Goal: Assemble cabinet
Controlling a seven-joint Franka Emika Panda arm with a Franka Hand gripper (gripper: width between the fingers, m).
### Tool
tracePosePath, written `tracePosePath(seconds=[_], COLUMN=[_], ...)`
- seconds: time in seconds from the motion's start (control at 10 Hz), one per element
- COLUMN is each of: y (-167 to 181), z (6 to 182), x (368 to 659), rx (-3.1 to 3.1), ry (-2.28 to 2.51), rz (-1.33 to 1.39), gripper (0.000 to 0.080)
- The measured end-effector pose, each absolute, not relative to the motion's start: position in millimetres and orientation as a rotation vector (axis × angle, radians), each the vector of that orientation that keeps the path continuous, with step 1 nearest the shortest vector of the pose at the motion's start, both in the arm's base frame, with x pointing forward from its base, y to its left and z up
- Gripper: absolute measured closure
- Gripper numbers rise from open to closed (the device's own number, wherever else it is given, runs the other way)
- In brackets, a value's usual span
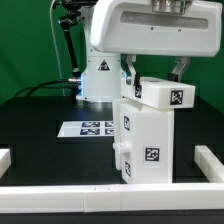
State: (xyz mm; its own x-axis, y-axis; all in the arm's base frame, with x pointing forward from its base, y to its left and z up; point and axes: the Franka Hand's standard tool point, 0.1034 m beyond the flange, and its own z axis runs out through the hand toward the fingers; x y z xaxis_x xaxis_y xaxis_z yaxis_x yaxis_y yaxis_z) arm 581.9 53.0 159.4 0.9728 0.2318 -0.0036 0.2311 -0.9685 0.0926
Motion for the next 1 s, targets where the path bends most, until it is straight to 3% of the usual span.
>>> tracePosePath(seconds=[1.0], y=[61.2], z=[159.1], x=[581.4], rx=[3.017], ry=[-0.704], rz=[0.04], gripper=[0.0238])
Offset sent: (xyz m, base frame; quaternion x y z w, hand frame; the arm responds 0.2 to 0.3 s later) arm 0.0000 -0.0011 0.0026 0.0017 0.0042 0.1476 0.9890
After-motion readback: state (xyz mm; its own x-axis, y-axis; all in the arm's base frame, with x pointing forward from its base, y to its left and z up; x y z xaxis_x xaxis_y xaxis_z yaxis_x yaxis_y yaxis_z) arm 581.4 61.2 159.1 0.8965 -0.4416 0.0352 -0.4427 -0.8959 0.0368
